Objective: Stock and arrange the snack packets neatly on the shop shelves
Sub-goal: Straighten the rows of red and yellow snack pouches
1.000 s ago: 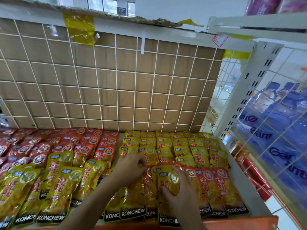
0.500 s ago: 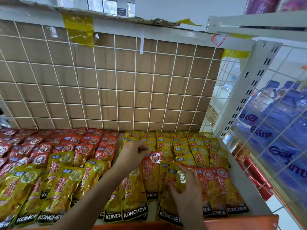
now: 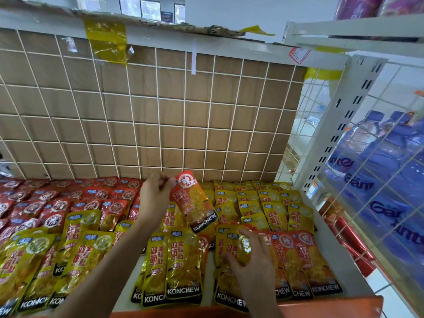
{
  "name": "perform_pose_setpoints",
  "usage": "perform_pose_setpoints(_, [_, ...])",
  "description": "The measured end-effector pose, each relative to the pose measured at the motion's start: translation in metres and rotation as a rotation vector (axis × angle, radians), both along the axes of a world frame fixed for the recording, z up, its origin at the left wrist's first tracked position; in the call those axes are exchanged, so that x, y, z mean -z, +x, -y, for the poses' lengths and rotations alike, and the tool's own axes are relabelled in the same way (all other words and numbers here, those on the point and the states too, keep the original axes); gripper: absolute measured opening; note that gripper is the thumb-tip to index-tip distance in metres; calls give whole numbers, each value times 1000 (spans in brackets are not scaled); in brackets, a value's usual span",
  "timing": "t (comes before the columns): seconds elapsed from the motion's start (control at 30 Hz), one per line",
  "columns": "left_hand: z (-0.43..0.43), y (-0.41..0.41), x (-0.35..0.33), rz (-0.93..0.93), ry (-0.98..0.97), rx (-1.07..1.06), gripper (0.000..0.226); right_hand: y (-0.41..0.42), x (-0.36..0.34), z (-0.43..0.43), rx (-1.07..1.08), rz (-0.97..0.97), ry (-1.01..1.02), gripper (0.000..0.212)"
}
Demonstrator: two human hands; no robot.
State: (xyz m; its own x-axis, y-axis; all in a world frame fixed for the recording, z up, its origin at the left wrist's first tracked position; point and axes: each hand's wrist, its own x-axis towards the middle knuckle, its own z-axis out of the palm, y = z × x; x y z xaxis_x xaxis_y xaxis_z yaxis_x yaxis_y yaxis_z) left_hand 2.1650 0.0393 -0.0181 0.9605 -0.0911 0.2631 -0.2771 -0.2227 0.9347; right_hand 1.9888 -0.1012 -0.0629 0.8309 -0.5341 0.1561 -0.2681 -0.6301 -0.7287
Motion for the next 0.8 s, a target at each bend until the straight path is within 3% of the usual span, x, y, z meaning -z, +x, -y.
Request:
perform_pose_setpoints(0.17, [-24, -1, 1, -22, -1, 2, 11, 6, 13, 1, -25, -19, -114, 51])
perform_pose_setpoints(0.33, [-40, -7, 16, -3, 147, 58, 21, 12, 13, 0, 44, 122, -409, 37])
perform_pose_setpoints(0.5, [-36, -23, 36, -17, 265, 143, 31, 36, 1, -4, -113, 86, -592, 35])
perform_pose_setpoints(0.67, [-32, -39, 46, 33, 369, 152, 19, 53, -2, -10, -286, -105, -626, 37])
perform_pose_setpoints(0.8, [-31, -43, 43, 11, 320, 145, 12, 57, 4, -15, -321, -104, -620, 23])
